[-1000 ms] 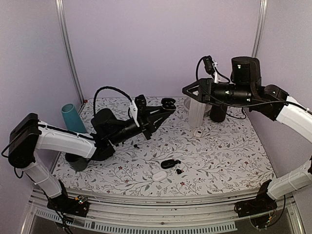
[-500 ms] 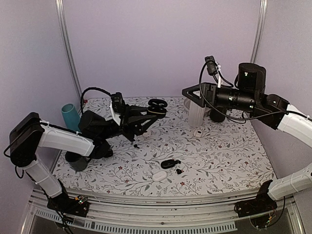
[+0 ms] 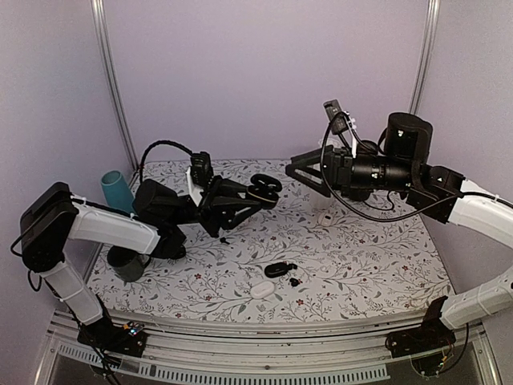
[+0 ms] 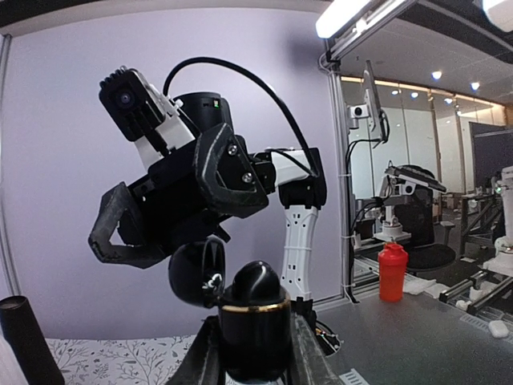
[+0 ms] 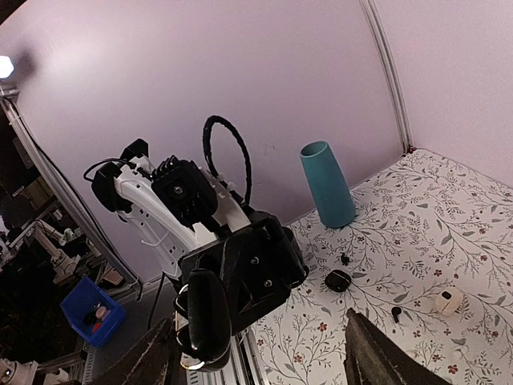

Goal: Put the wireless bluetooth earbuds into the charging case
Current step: Close the charging case with the earbuds.

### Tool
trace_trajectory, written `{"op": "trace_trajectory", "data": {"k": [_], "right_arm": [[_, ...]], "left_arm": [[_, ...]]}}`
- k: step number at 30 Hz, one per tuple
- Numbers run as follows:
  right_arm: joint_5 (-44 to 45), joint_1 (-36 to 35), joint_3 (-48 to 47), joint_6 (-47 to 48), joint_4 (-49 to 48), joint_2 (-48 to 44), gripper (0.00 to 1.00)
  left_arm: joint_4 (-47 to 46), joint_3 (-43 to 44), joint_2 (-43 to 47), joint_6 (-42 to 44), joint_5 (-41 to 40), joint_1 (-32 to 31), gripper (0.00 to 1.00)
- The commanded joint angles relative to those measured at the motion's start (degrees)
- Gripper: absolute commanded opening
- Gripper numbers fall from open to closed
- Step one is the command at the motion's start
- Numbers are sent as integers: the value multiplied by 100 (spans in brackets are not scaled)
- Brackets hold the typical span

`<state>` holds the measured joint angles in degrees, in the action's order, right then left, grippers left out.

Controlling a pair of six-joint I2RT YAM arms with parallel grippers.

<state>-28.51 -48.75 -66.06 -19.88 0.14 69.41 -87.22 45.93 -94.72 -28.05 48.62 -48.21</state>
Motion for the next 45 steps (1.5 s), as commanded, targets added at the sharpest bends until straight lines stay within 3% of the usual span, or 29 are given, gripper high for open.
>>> {"op": "trace_trajectory", "data": {"k": [1, 4, 20, 34, 45], "right_arm": [[662, -53, -273, 53, 229, 305, 69], [904, -62, -510, 36, 496, 537, 67], [-424, -204, -225, 164, -178, 320, 67], [-414, -256, -143, 282, -210, 296, 66], [-430, -367, -181, 428, -298, 565, 53]], "left_arm": [[-882, 153, -90, -214, 198, 47, 0], [-903, 153, -83, -241, 200, 47, 0], [-517, 66, -82, -128, -350, 80, 0], [-153, 151, -91, -176, -589, 103, 0], [-88, 273, -244, -729, -833, 115, 0]]}}
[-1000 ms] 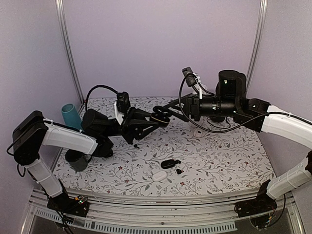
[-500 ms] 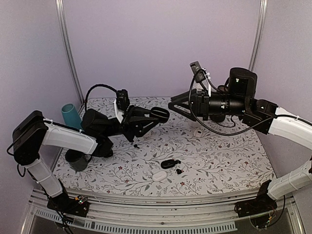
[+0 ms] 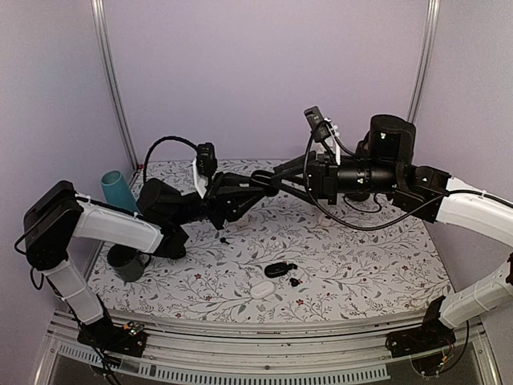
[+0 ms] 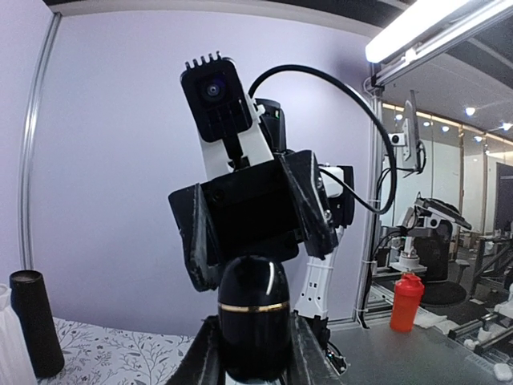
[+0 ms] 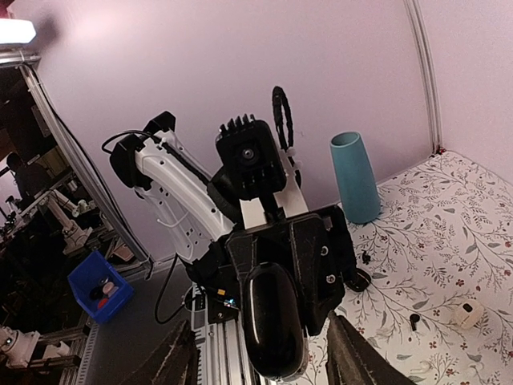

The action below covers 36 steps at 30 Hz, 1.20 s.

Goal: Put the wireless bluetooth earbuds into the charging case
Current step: Close the charging case with the earbuds, then pass from the left arm to the right

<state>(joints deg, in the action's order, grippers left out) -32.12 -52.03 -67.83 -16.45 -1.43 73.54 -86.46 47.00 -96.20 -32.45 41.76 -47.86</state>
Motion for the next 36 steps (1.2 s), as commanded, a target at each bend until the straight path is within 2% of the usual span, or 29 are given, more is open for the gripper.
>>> {"op": "trace_trajectory", "data": {"k": [1, 10, 14, 18, 23, 31, 36], "right_arm": [[-72, -46, -8, 86, -153, 163, 51], [46, -49, -55, 63, -149, 221, 29], [134, -50, 3, 25, -204, 184, 23], [175, -49, 65, -12, -299, 142, 24], [239, -46, 112, -10, -377, 100, 31], [355, -45, 168, 0, -401, 33, 30], [432, -48, 223, 18, -450, -39, 34]], "left_arm": [[-168, 181, -99, -336, -162, 75, 0], [-2, 368, -136, -531, -221, 81, 0], [78, 397, -154, -532, -221, 77, 0], [146, 414, -184, -556, -221, 78, 0], [197, 456, -215, -571, -174, 77, 0], [273, 476, -234, -591, -182, 79, 0], [328, 493, -237, -596, -186, 80, 0]]}}
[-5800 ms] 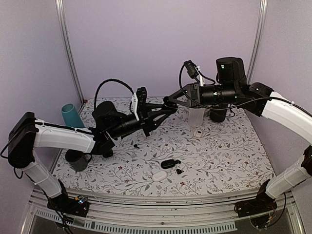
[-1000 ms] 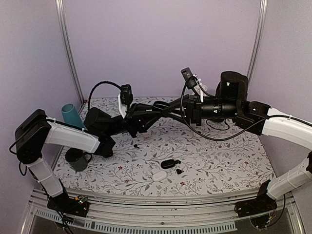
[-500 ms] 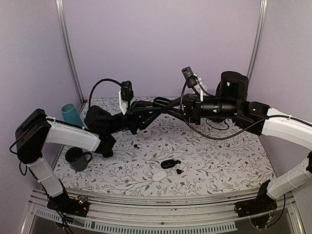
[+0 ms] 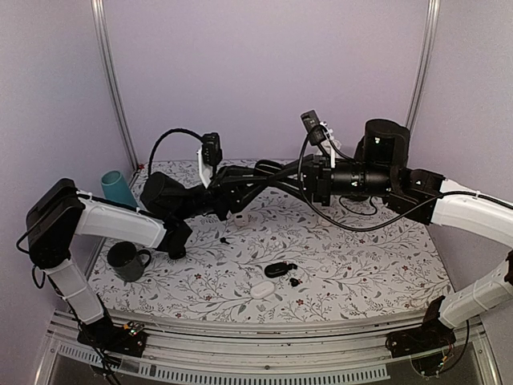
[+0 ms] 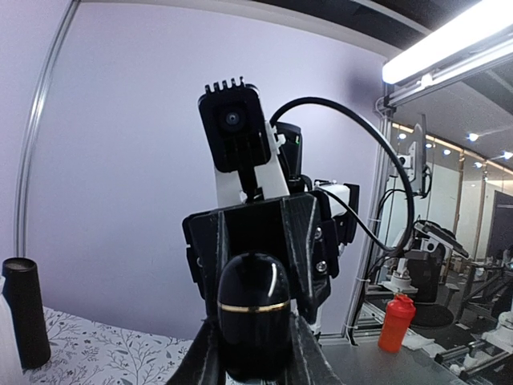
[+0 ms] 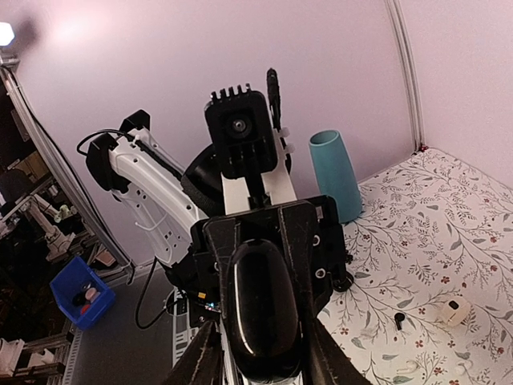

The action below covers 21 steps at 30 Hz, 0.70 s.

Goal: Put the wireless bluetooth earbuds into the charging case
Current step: Pass from the left arm to the right

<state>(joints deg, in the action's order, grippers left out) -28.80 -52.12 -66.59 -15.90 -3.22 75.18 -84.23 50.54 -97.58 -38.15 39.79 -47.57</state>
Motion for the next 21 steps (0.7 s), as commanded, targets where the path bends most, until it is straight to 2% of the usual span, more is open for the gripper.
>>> {"op": "trace_trajectory", "data": {"k": [1, 8, 13, 16, 21], "right_arm": [[116, -39, 106, -29, -279, -211, 35], [138, -43, 128, 7, -293, -223, 32], [159, -41, 156, 21, -297, -240, 20], [176, -38, 181, 26, -297, -247, 10], [293, -42, 245, -15, -321, -279, 5]], "left_arm": [[114, 152, -96, -33, 13, 55, 0], [202, 209, -115, -39, 16, 54, 0], [313, 267, -136, -43, -5, 50, 0], [379, 264, -132, -45, -42, 49, 10], [614, 183, -12, 119, -258, 54, 41]]}}
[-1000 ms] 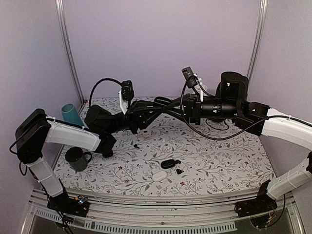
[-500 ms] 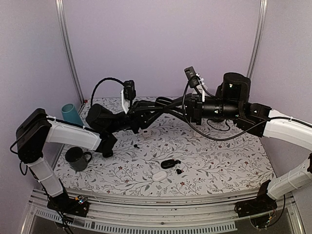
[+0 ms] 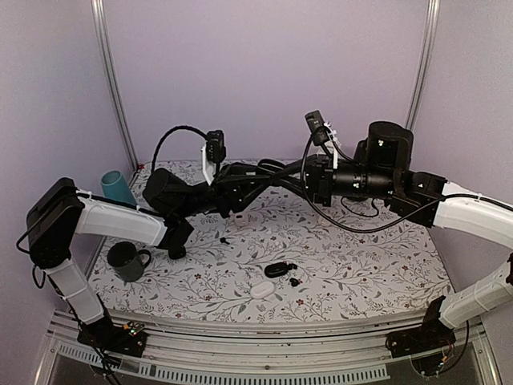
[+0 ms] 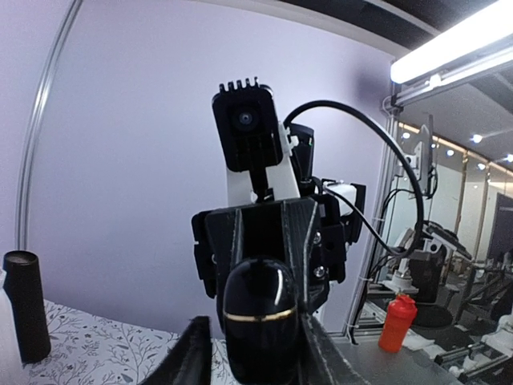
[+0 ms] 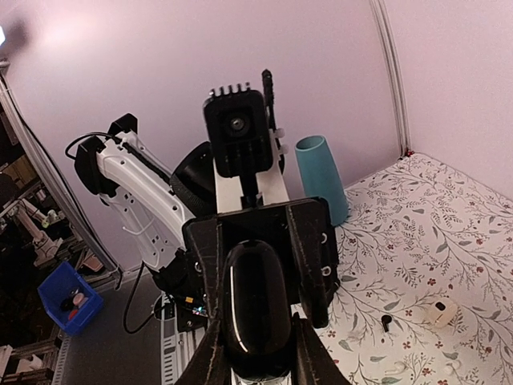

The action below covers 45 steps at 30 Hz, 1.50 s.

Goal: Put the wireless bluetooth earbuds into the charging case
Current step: Pass from the left arm to the right, then place the charging case with the earbuds at the center of the board.

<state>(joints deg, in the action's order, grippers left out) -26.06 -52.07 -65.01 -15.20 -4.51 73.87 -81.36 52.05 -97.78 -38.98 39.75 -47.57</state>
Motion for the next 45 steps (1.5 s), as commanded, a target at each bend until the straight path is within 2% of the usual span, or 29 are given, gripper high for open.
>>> {"op": "trace_trajectory", "data": {"k": [1, 3, 4, 5, 6, 10, 15, 22, 28, 34, 37, 40, 45], "right_arm": [[84, -44, 98, -87, -195, -159, 4], [198, -42, 141, -121, -173, -175, 4], [288, -40, 170, -136, -168, -179, 4], [401, -43, 179, -157, -147, -181, 4], [521, -36, 192, -174, -100, -181, 4], [883, 37, 243, -230, 83, -171, 4], [937, 403, 579, -507, 72, -294, 4], [984, 901, 1278, -813, -79, -539, 3], [1437, 1358, 1846, -1182, 33, -780, 3], [2742, 1663, 2594, -1854, 445, -1209, 3], [3072, 1912, 3009, -2321, 690, -1492, 3], [3278, 2217, 3353, -2739, 861, -1797, 3], [3395, 2701, 3779, -3251, 922, -1987, 3]], "left_arm": [[375, -4, 50, 255, -321, 55, 46], [379, -113, 129, 377, -490, 50, 56], [376, -180, 168, 452, -579, 52, 76], [384, -245, 208, 538, -653, 48, 90], [407, -326, 259, 620, -713, 53, 95], [622, -568, 424, 947, -1012, 48, 96], [1000, -805, 629, 1285, -1315, 55, 96], [2575, -692, 979, 1567, -2246, 48, 96], [4600, -25, 1217, 1841, -3280, 75, 96], [5178, 52, 1451, 1897, -4172, 187, 96], [5453, 14, 1546, 1690, -5028, 255, 96], [5424, -173, 1693, 1681, -5005, 352, 96], [5553, -380, 1860, 1350, -4355, 557, 96]]}}
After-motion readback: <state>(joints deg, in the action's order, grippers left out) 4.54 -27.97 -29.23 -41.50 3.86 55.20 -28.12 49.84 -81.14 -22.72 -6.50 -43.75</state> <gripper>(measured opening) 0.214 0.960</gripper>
